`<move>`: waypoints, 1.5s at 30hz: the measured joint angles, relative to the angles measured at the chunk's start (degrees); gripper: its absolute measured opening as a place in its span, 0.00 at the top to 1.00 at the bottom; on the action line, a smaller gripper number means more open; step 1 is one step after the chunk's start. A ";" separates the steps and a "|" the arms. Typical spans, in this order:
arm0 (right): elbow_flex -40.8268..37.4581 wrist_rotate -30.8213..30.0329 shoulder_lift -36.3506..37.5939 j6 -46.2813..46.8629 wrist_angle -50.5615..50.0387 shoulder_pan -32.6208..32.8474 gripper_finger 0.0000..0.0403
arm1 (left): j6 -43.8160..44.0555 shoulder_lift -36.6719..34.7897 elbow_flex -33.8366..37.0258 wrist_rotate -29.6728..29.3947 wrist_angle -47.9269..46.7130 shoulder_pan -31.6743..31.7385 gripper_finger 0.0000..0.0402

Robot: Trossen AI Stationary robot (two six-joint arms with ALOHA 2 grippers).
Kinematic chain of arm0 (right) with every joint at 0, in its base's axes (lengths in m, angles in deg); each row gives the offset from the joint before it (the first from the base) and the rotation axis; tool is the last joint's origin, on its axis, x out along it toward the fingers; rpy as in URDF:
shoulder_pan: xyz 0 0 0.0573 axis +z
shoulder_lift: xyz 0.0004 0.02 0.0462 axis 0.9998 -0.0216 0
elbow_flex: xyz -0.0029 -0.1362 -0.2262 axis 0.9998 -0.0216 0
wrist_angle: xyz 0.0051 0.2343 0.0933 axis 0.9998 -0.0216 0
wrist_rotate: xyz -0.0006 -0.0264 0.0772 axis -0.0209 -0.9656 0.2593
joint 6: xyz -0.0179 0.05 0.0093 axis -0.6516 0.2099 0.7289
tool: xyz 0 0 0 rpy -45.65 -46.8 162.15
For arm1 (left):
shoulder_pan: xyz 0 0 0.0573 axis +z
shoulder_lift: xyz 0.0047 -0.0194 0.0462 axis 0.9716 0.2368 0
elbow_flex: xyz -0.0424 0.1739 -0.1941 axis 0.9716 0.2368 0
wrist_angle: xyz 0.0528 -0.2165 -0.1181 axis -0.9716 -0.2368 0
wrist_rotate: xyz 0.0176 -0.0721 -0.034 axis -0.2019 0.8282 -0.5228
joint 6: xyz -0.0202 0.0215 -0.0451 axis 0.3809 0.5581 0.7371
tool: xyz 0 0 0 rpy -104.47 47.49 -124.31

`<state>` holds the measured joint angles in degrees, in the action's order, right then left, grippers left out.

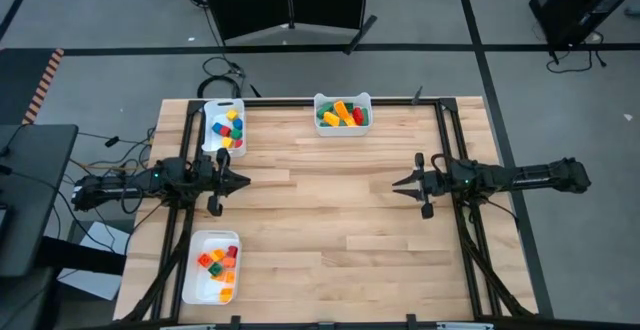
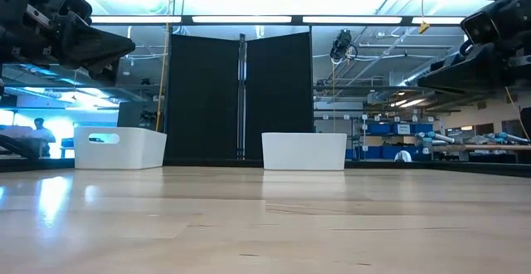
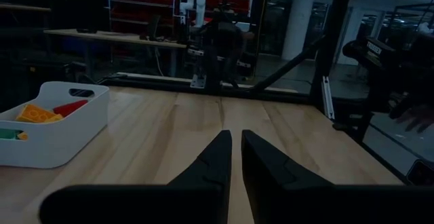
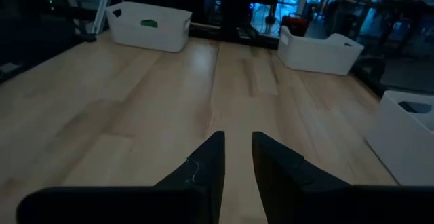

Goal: Sort blocks by size
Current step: Return to Home position

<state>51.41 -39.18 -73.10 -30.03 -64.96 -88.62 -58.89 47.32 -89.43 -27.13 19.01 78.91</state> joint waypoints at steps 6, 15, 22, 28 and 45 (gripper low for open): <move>0.00 -0.28 0.00 1.78 0.00 0.00 0.78 | 0.00 0.00 0.00 -0.01 0.01 0.00 0.89; 0.00 -0.28 0.00 1.76 0.00 0.00 0.78 | -0.01 0.00 0.00 -0.01 0.01 0.00 0.89; 0.00 -0.27 0.00 1.76 0.00 0.00 0.78 | 0.00 0.00 0.00 0.00 0.01 0.01 0.89; 0.00 -0.26 0.00 1.76 0.00 0.00 0.78 | 0.00 0.00 0.00 0.01 0.01 0.01 0.89; 0.00 -0.26 0.00 1.76 0.00 0.00 0.78 | 0.00 0.00 0.00 -0.01 0.01 0.00 0.89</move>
<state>51.41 -39.43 -73.10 -28.26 -64.96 -88.62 -58.89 47.32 -89.43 -27.14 19.02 78.91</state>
